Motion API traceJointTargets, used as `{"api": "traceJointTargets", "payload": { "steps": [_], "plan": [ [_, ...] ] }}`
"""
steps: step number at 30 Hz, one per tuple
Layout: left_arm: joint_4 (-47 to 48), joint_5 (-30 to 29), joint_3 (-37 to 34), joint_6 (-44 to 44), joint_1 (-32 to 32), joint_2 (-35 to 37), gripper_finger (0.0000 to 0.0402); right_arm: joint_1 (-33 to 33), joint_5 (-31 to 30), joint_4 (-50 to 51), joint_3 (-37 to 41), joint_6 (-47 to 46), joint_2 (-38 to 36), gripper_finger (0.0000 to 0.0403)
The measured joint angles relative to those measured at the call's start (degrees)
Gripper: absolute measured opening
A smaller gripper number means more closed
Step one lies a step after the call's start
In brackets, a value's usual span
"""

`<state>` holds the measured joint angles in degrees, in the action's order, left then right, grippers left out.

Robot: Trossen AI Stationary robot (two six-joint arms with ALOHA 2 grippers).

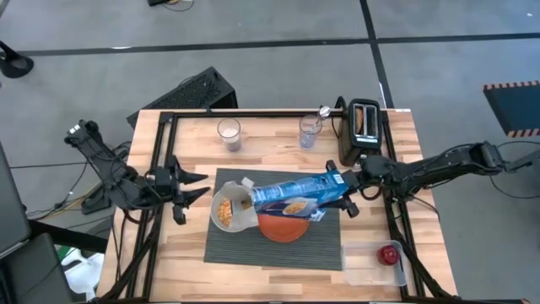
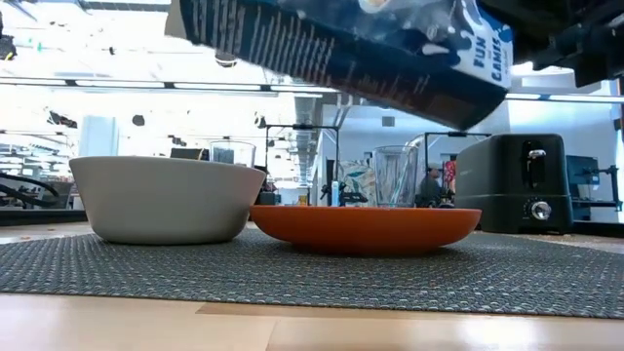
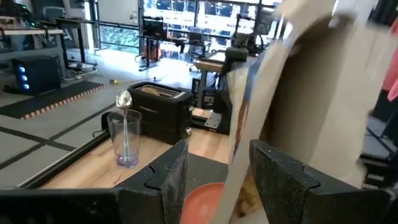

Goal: Arrange a breakfast setting
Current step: Pour the cereal from the cereal box into the bowl

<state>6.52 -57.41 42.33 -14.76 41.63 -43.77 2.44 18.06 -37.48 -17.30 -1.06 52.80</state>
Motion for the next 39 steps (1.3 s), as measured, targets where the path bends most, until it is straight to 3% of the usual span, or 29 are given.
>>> {"api": "traceJointTargets", "payload": {
  "steps": [14,20,26,32,39],
  "plan": [
    [-0.81,0.98,0.0,1.3,-4.09,-1.24,0.0157,0.0,0.04,-15.43,-0.02,1.05,0.0,0.0283],
    [-3.08,10.69,0.0,3.86,-7.07,-2.62,0.0158,-0.98,0.1,-21.25,-0.07,0.2,0.0,0.0283],
    [-13.43,19.28,0.0,11.84,-10.52,-7.57,0.0162,-2.75,0.0,-22.61,-2.02,-0.41,1.73,0.0283],
    [-24.75,21.2,0.0,18.72,-13.6,-12.83,0.021,-2.97,0.19,-25.51,-5.38,-0.04,8.21,0.0283],
    [-29.97,25.87,0.0,17.6,-17.31,-16.88,0.0276,-3.44,1.72,-32.94,-8.99,1.11,15.89,0.0283]
  ]
}}
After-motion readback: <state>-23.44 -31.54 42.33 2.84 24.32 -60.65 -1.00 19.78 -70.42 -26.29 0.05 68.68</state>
